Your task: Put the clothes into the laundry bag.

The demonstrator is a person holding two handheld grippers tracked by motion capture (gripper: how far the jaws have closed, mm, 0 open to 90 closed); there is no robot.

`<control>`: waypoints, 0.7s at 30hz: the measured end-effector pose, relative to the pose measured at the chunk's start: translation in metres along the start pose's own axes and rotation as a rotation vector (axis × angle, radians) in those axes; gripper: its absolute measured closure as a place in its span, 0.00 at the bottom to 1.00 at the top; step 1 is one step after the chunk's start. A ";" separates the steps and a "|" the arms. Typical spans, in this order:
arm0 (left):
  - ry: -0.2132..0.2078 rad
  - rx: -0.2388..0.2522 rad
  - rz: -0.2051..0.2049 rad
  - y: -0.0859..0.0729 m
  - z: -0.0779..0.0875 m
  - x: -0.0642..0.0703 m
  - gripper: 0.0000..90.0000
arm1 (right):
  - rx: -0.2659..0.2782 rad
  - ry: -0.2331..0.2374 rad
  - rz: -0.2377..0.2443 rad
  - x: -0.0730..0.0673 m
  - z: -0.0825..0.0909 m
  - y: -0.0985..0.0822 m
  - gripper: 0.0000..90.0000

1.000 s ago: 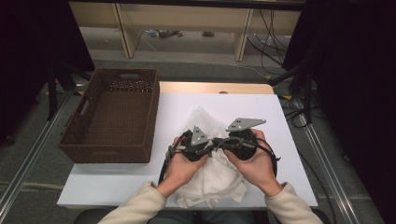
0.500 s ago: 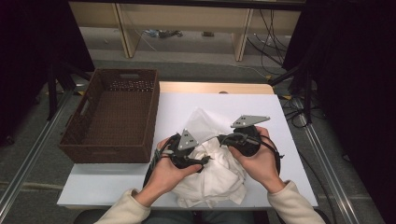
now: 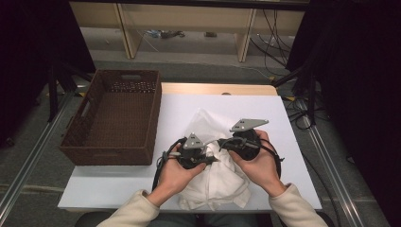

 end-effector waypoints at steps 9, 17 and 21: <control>0.099 -0.059 -0.031 0.001 -0.020 -0.025 0.92 | 0.005 0.023 0.025 -0.009 0.002 0.000 1.00; 0.099 -0.082 -0.079 0.001 -0.015 -0.018 0.62 | -0.003 0.013 -0.017 -0.001 0.002 0.000 1.00; 0.093 -0.060 -0.089 0.002 0.007 -0.006 0.40 | -0.002 -0.003 -0.012 0.006 0.004 -0.001 1.00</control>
Point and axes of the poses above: each handheld gripper's, and its own axes: z roughly backward along the jaws, y roughly out of its top, x roughly to its right, the point moved 4 cm from there along -z, roughly forward along the jaws, and after that the axes turned 15 degrees about -y, right-handed, at the moved point
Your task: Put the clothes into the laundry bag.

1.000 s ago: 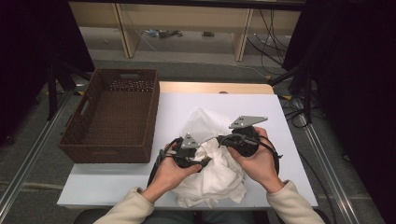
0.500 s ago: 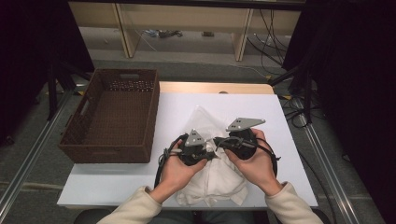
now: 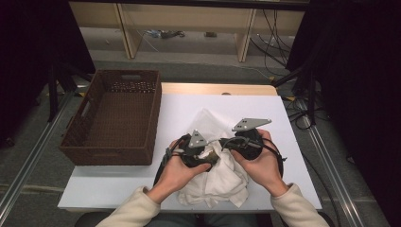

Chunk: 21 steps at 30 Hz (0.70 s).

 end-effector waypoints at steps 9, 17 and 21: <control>-0.057 -0.031 0.015 -0.019 -0.004 0.005 0.49 | -0.009 -0.015 -0.012 0.000 -0.002 0.000 1.00; -0.021 -0.068 -0.032 -0.021 -0.019 0.005 0.93 | -0.019 -0.021 -0.007 -0.002 -0.003 -0.002 1.00; -0.071 0.016 0.002 -0.011 -0.009 0.010 0.96 | -0.005 -0.021 0.009 -0.002 -0.002 -0.001 1.00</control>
Point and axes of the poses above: each handheld gripper's, and its own axes: z roughly backward along the jaws, y roughly out of its top, x roughly to its right, the point moved 4 cm from there along -z, roughly forward along the jaws, and after that the axes turned 15 degrees about -y, right-handed, at the moved point
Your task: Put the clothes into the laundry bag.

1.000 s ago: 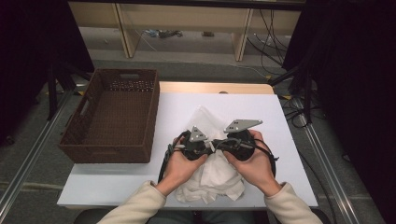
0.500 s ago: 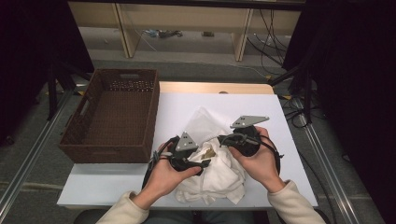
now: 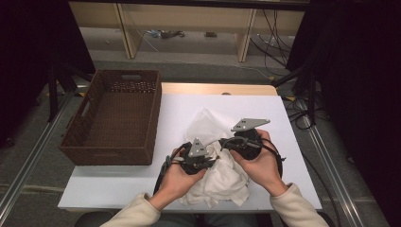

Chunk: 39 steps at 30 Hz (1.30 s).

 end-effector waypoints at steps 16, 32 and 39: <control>0.114 0.074 0.008 0.017 -0.022 -0.028 0.96 | -0.008 0.048 0.000 -0.009 0.004 0.000 1.00; 0.112 -0.061 -0.045 -0.001 0.021 -0.008 0.33 | -0.005 0.003 -0.017 0.008 0.003 0.000 1.00; 0.020 -0.148 0.018 -0.021 -0.003 -0.022 0.67 | -0.023 0.009 -0.027 0.002 0.000 -0.001 1.00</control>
Point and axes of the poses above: each handheld gripper's, and its own axes: z roughly backward along the jaws, y roughly out of its top, x roughly to its right, the point moved 4 cm from there along -z, roughly forward along the jaws, and after that the axes turned 15 degrees about -y, right-handed, at the moved point
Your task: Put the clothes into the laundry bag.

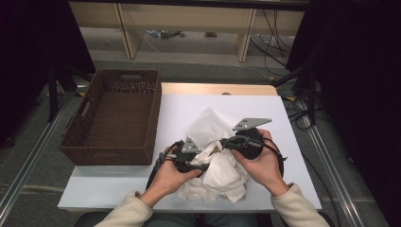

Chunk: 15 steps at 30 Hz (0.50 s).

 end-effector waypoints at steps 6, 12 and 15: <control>-0.027 0.087 0.011 0.016 0.008 0.017 0.88 | -0.014 0.014 0.003 -0.003 -0.002 -0.001 1.00; -0.038 0.209 -0.051 0.039 0.023 0.045 0.89 | 0.014 0.021 0.003 -0.005 0.004 0.002 1.00; -0.035 0.214 -0.057 0.046 0.020 0.052 0.89 | 0.019 0.026 0.009 -0.005 0.005 0.003 1.00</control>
Point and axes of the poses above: each handheld gripper's, and its own axes: z roughly backward along the jaws, y roughly out of its top, x roughly to its right, the point moved 4 cm from there along -z, roughly forward along the jaws, and after that the axes turned 15 degrees about -y, right-handed, at the moved point
